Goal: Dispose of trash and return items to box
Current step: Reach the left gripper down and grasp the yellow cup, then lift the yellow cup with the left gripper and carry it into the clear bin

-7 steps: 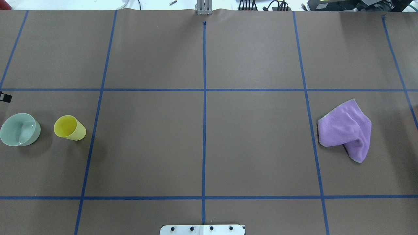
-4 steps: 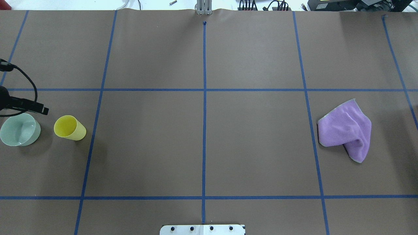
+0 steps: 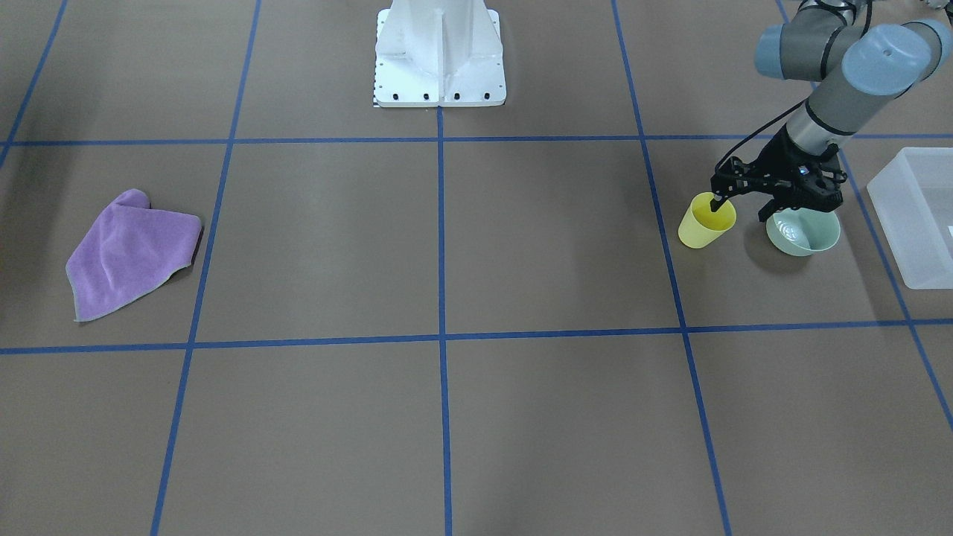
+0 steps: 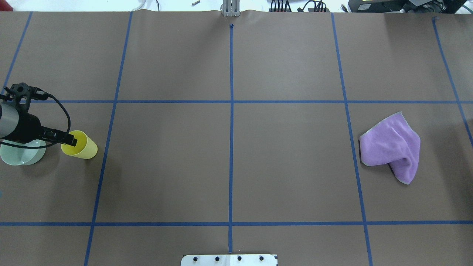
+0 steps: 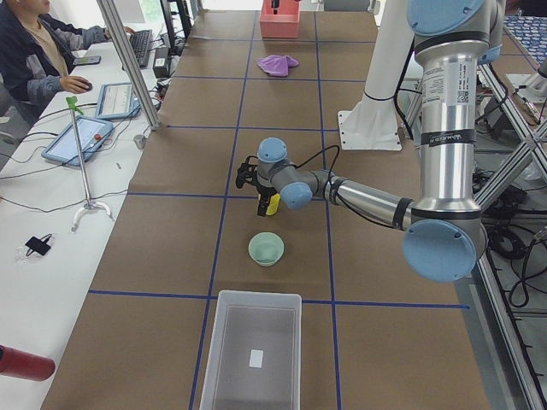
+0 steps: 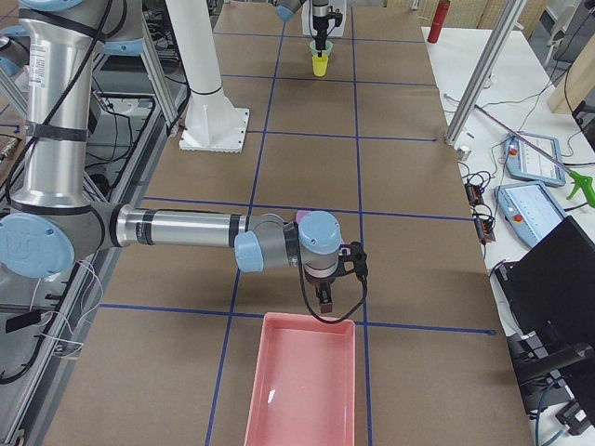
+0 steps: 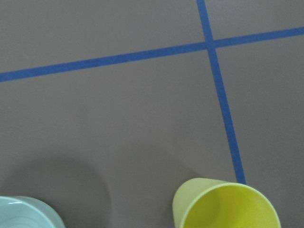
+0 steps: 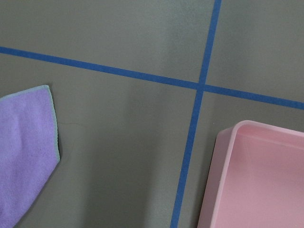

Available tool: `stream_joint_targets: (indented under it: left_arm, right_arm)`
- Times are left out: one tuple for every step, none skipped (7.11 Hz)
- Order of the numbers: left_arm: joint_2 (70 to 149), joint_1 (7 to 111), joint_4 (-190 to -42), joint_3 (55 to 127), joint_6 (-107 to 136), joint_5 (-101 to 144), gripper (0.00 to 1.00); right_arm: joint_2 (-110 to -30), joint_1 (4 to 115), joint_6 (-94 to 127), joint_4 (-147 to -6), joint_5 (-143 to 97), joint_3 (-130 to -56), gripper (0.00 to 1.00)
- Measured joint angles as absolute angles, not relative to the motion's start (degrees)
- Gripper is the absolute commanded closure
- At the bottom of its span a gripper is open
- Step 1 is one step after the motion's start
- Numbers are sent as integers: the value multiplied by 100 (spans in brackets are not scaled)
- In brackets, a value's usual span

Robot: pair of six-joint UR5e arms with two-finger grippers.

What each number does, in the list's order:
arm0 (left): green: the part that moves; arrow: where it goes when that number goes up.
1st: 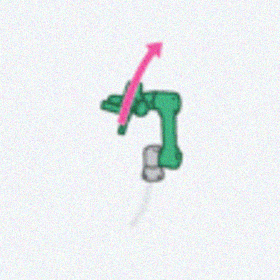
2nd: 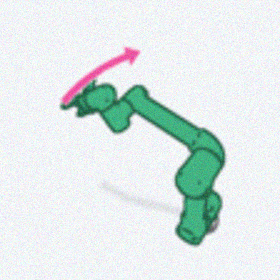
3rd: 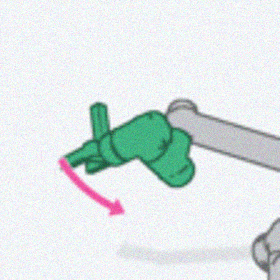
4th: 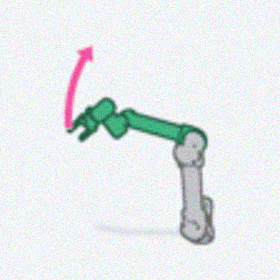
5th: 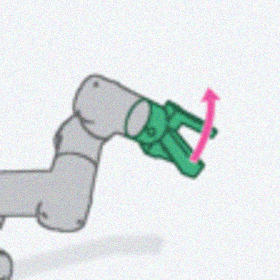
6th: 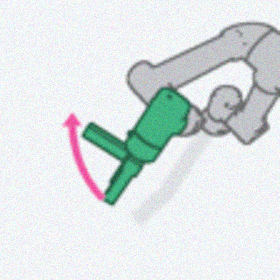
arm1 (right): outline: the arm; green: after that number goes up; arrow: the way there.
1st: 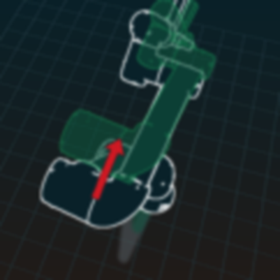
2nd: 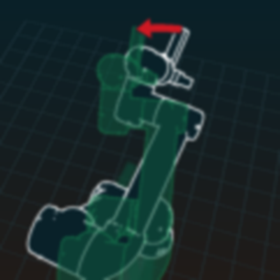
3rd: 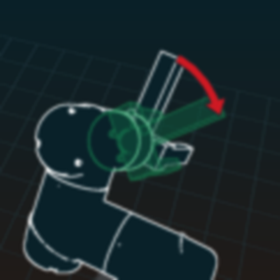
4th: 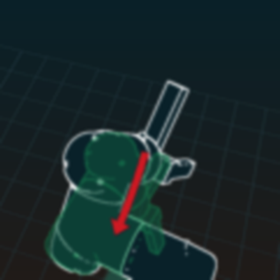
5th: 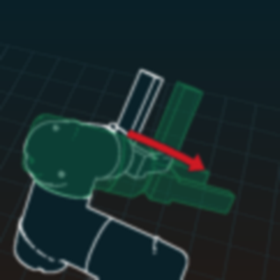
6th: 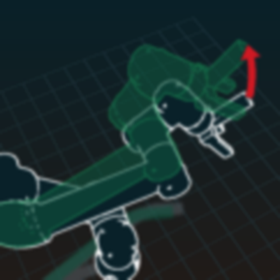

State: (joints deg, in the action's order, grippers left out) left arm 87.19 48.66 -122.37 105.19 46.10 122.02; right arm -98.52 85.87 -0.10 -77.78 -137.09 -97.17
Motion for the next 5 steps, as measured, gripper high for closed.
stream_joint_targets:
  left_arm:
    - [8733, 4798, -12246, 10497, 4646, 12197, 62]
    - [8731, 4774, -12250, 10472, 4643, 12193, 100]
    - [8738, 4768, -12250, 10444, 4637, 12192, 100]
    - [8752, 4766, -12246, 10398, 4633, 12191, 100]
    - [8764, 4766, -12242, 10375, 4632, 12207, 100]
  right_arm:
    - [-9852, 8587, -9, -7778, -13710, -9701, 0]
    - [-9853, 8587, -9, -7780, -13711, -9691, 0]
    - [-9852, 8587, -9, -7782, -13711, -9688, 0]
    - [-9852, 8587, -9, -7780, -13713, -9686, 0]
    - [-9852, 8587, -7, -7779, -13719, -9687, 0]
